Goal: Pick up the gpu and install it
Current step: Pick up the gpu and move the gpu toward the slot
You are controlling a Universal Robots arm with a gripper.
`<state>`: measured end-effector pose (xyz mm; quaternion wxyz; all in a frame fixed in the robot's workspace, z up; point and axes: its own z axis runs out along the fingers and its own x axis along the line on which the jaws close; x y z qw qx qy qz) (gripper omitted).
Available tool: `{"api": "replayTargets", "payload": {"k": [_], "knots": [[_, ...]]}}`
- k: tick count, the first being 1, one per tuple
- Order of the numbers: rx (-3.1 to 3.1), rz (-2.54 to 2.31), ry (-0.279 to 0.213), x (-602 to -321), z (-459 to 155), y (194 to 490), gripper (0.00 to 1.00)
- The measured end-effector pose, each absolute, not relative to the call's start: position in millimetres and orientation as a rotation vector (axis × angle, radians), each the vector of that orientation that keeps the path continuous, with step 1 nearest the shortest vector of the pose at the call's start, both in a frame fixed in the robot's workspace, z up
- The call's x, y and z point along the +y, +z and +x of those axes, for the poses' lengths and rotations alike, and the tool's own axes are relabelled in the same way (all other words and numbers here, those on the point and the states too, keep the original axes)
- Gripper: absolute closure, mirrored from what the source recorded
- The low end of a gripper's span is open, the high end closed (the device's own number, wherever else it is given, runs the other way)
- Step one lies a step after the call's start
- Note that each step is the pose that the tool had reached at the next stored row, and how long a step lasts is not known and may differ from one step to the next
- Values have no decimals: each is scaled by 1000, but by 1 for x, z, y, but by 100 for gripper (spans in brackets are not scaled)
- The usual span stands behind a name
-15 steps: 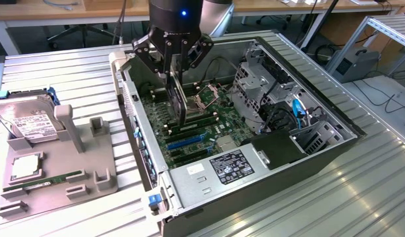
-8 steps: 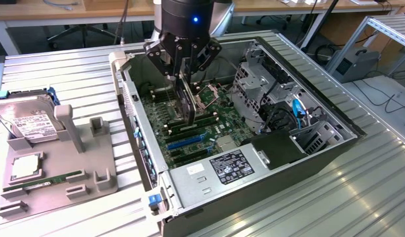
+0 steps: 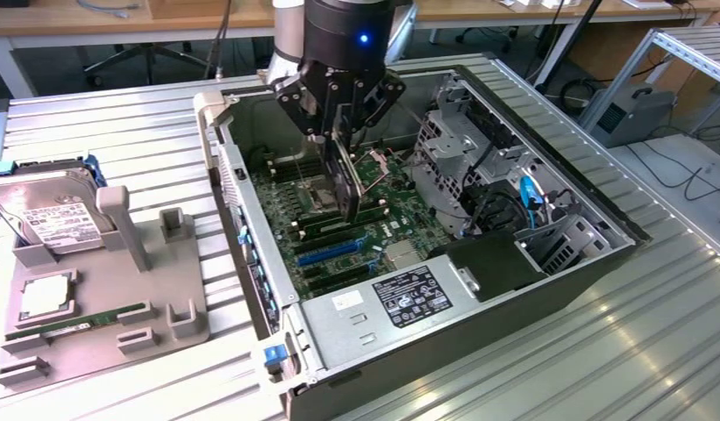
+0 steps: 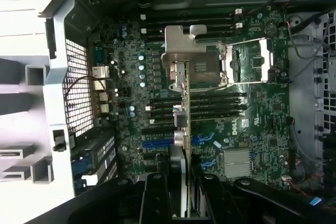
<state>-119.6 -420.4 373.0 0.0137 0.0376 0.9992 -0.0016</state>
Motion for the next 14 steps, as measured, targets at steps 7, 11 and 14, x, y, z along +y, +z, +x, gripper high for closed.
{"api": "replayTargets", "payload": {"k": [7,11,14], "knots": [[3112,117,-7,-420,-103,368,73],[3112,117,-7,-420,-96,365,73],[3112,117,-7,-420,-91,362,73]]}}
